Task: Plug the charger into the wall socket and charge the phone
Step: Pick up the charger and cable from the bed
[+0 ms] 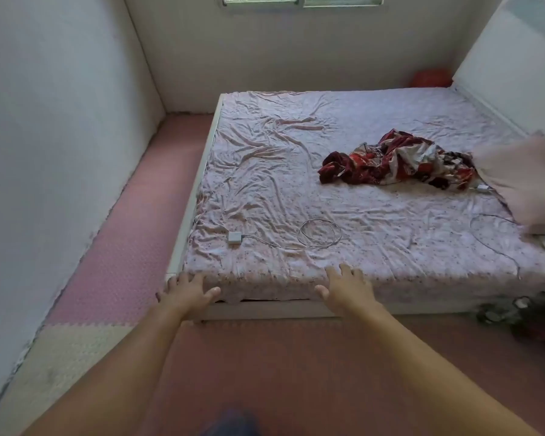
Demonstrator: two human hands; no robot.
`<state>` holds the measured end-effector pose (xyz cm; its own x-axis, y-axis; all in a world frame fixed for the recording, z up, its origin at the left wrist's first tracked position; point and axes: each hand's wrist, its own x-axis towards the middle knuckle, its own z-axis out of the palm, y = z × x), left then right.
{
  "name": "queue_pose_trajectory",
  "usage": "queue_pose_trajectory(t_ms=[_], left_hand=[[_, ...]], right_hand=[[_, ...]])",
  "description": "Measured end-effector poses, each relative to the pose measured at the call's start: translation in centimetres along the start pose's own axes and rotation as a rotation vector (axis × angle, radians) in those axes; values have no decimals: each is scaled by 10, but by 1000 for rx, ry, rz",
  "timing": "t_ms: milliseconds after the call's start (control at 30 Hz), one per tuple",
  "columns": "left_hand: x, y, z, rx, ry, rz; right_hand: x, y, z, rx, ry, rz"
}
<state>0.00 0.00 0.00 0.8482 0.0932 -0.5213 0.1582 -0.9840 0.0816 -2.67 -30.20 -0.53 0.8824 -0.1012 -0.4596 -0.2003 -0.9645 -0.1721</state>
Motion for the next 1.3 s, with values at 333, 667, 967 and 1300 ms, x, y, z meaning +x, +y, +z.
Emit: queue_pose_trajectory(t_ms=[333, 667, 967, 1300], left_hand=[[65, 10, -21, 51, -24, 16], [154, 11, -71, 82, -69, 90], [219, -4, -92, 75, -95, 131], [254, 0, -111, 63, -100, 118]], right_hand=[[54, -6, -4, -17, -50, 55], [124, -40, -28, 21, -103, 162], [167, -71, -47, 7, -75, 232], [213, -78, -68, -10, -75, 206]])
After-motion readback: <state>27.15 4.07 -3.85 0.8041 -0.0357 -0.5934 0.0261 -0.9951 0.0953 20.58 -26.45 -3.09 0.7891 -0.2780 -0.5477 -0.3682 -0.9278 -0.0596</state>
